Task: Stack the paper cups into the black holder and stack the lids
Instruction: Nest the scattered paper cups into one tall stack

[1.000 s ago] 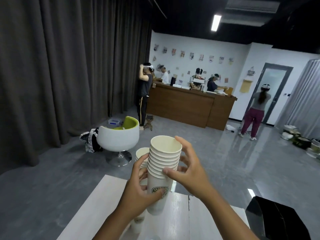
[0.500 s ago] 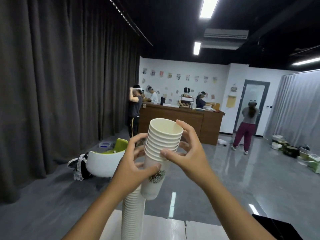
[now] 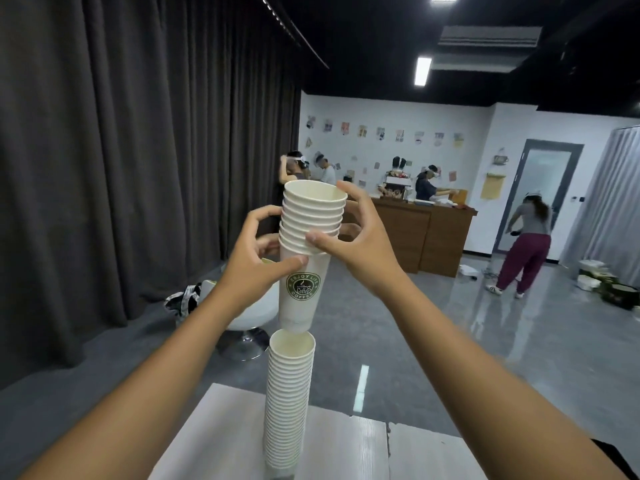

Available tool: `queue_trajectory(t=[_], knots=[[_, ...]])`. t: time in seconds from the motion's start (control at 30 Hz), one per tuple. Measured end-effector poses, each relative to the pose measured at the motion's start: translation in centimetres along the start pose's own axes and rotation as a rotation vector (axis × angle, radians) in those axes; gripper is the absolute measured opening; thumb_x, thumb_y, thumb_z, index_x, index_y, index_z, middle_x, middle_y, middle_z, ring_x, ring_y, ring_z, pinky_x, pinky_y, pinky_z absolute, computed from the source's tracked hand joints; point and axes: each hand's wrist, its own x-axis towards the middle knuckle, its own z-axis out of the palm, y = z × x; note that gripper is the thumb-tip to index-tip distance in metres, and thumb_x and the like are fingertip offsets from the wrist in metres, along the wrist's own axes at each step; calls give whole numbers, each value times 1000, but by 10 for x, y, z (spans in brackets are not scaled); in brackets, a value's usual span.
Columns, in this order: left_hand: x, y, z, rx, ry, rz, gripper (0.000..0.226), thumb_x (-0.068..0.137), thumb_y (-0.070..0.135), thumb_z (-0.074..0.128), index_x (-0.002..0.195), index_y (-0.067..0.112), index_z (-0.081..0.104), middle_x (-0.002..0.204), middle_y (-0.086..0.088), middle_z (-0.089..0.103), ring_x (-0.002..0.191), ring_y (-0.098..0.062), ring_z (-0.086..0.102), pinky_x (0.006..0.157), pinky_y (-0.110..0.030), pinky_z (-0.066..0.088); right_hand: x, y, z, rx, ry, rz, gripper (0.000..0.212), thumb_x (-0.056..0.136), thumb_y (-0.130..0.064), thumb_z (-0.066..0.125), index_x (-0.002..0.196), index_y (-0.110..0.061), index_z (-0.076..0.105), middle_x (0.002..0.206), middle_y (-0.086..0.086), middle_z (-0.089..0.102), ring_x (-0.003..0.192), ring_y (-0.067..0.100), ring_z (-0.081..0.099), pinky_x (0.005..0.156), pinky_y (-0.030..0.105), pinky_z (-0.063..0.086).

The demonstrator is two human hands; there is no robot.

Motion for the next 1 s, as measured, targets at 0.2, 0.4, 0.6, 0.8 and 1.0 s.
queue_trajectory(t=[0.2, 0.4, 0.6, 0.8, 1.0], knots=[[-1, -30, -9, 32, 0, -36, 77, 81, -3, 84, 138, 30, 46, 114, -11, 77, 107, -22, 72, 98, -40, 57, -4, 28, 18, 17, -4, 44, 87, 77, -26, 91, 148, -31, 42, 137, -13, 57, 111, -5, 62, 87, 23, 56], [-3, -53, -9, 15, 15, -62, 82, 78, -5, 86, 137, 36, 46, 121, -11, 72, 111, -25, 73, 94, -32, 57, -11, 50, 25, 10, -4, 88, 86, 76, -29, 92, 147, -32, 43, 138, -12, 57, 113, -4, 62, 88, 27, 58], [-12, -73, -5, 20, 11, -106, 79, 78, -5, 86, 138, 29, 47, 127, -8, 66, 108, -17, 74, 91, -30, 60, -29, 74, 32, 16, 7, 127, 77, 78, -20, 90, 142, -22, 47, 134, -17, 55, 117, -5, 58, 85, 20, 55], [-29, -105, -3, -1, 20, -178, 78, 77, -6, 86, 136, 26, 47, 129, -4, 65, 106, -15, 73, 85, -26, 58, -52, 103, 44, 2, -4, 195, 79, 76, -24, 92, 140, -25, 48, 132, -21, 57, 117, -1, 60, 93, 28, 57], [-55, -139, -6, -44, 6, -265, 80, 76, -11, 85, 137, 22, 45, 127, -11, 66, 109, -25, 73, 84, -30, 61, -84, 126, 54, -2, -73, 273, 83, 73, -28, 94, 141, -31, 46, 141, -14, 55, 121, 3, 60, 89, 27, 58]])
